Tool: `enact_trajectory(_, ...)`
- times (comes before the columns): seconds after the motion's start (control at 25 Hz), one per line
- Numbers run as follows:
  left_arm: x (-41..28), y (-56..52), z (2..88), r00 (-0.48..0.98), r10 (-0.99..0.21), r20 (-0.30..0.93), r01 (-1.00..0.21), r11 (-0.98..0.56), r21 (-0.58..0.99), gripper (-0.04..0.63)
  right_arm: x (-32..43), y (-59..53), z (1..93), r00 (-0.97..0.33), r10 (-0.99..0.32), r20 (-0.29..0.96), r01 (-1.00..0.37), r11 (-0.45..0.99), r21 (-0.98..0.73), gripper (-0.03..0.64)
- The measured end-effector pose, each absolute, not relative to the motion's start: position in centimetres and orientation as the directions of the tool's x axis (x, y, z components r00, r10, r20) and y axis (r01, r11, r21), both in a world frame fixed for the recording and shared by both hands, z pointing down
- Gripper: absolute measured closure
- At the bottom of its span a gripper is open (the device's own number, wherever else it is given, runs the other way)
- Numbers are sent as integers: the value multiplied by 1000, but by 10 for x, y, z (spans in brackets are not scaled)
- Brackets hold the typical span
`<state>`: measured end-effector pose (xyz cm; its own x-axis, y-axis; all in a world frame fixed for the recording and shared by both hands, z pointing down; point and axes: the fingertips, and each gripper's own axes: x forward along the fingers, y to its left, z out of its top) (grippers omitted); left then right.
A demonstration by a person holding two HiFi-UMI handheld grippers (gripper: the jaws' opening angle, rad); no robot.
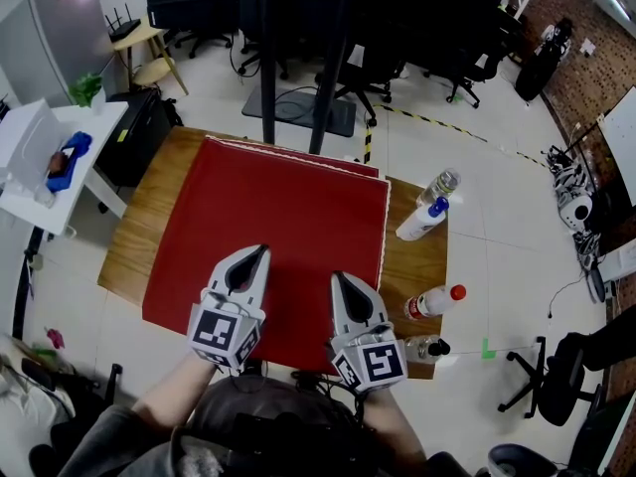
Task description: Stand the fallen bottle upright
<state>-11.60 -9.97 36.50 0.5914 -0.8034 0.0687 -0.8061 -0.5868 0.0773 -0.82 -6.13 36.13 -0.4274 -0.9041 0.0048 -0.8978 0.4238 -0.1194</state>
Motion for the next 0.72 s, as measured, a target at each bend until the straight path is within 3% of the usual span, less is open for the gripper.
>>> enact_trajectory(0.72,-122,-90,357,567,-823,36,-820,-560,113,588,-14,-58,370,-465,-885,22,-879,458,-131,600)
